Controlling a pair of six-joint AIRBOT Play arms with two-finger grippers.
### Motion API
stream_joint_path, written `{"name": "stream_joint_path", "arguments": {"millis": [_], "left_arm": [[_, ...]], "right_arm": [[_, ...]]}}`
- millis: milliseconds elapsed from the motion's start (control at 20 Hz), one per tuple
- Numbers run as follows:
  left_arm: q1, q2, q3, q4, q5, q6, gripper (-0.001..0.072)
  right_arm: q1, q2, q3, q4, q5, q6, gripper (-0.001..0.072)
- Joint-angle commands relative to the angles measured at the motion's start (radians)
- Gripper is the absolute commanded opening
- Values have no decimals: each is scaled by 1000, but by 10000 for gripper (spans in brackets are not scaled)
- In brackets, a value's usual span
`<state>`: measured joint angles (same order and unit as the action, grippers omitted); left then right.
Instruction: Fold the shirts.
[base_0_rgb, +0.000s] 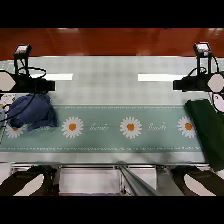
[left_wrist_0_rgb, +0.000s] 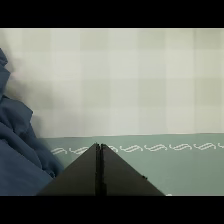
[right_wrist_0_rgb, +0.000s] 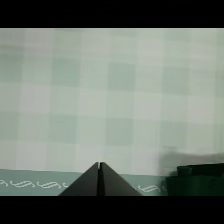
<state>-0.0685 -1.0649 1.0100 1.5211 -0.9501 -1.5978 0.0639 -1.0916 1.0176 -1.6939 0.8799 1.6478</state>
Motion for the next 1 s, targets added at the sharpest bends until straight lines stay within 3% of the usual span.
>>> {"name": "stream_joint_path", "arguments": {"millis": [0, 350, 600, 950], "left_arm": [[-1, -1, 0, 0, 0, 0, 16], [-1, -1, 0, -1, 5, 0, 16], [-1, -3, 0, -3, 238, 0, 16], [0, -2, 0, 16, 285, 1, 16]], "right_arm": [[0, 0, 0, 0, 0, 0, 28], [0, 0, 0, 8, -28, 1, 28], [0, 0, 0, 99, -215, 1, 28], [0, 0, 0, 129, -278, 0, 28]]}}
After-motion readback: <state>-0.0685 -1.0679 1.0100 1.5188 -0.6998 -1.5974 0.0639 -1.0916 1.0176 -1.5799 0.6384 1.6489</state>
